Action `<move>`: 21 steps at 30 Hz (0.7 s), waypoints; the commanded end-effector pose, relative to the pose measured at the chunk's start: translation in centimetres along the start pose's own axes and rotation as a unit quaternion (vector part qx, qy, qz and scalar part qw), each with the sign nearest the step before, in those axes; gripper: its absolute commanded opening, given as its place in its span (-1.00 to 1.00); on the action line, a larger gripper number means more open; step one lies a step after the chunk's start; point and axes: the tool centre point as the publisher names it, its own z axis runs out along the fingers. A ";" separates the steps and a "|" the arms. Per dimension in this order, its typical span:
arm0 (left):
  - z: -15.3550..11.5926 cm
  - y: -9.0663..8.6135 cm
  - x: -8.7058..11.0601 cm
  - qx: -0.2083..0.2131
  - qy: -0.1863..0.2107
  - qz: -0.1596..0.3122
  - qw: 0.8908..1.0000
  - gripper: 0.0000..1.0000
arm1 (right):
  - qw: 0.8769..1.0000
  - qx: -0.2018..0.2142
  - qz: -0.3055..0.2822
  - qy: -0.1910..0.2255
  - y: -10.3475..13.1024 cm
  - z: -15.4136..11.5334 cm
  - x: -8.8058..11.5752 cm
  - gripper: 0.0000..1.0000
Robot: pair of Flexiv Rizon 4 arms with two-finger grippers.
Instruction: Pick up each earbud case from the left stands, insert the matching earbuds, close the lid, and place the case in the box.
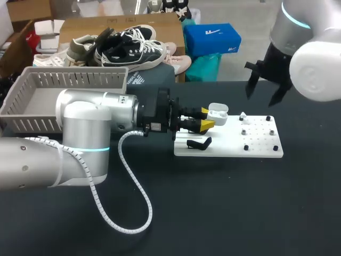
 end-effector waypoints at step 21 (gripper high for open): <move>0.1 -0.1 0.0 -0.002 0.000 0.000 1.000 -1.00 | 0.999 -0.022 0.033 0.009 0.1 8.1 -0.9 -0.05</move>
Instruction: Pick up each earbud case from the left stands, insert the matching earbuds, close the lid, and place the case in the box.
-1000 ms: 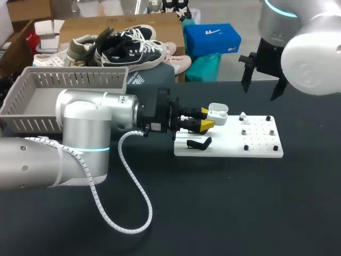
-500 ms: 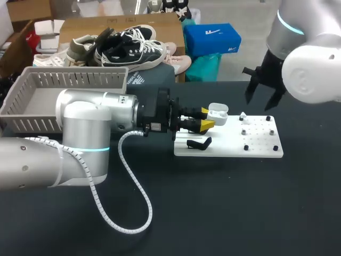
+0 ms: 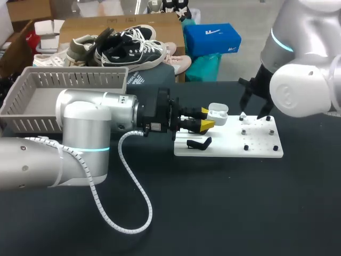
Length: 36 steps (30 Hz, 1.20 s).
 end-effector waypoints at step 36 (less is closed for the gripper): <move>0.1 -0.1 0.0 -0.002 0.000 0.000 1.000 -1.00 | 0.999 -0.012 -0.034 0.016 1.4 3.0 -0.9 -0.22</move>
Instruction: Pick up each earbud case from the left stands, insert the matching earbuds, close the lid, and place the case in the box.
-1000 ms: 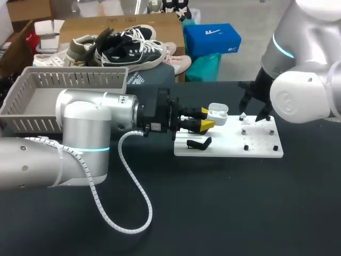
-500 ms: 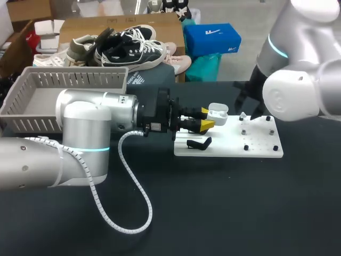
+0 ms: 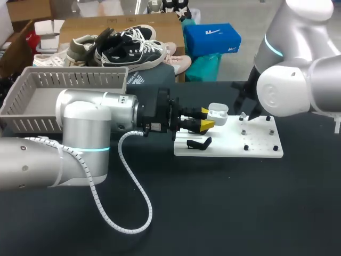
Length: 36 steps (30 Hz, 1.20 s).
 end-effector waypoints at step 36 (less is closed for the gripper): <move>0.1 -0.1 0.0 -0.002 0.000 0.000 1.000 -1.00 | 1.000 0.010 -0.005 0.005 -0.2 0.8 -0.5 -0.50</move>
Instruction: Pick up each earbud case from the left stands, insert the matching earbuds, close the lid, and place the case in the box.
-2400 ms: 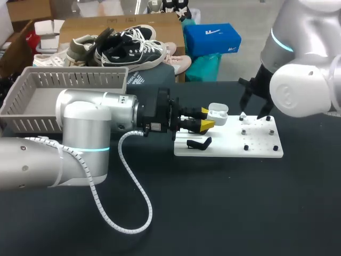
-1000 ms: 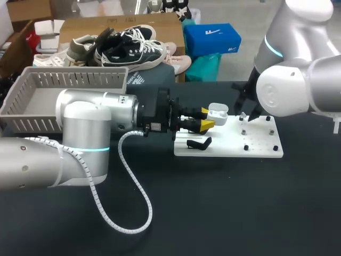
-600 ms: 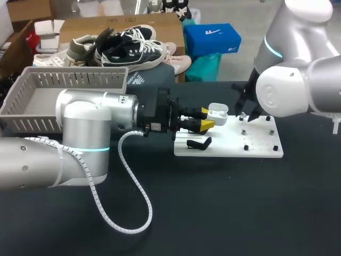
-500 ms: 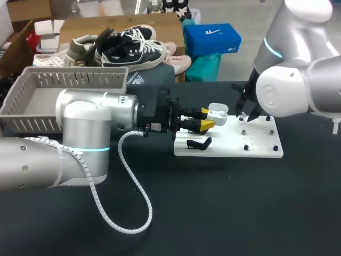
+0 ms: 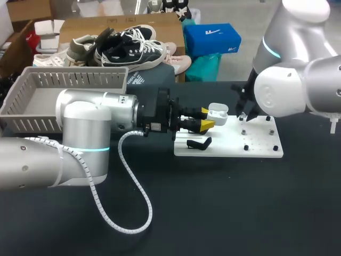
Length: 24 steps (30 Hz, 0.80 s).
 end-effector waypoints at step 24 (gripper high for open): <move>0.1 -0.1 0.0 -0.002 0.000 0.000 1.000 -1.00 | 1.000 0.001 0.004 0.004 -0.7 -0.9 0.0 -1.00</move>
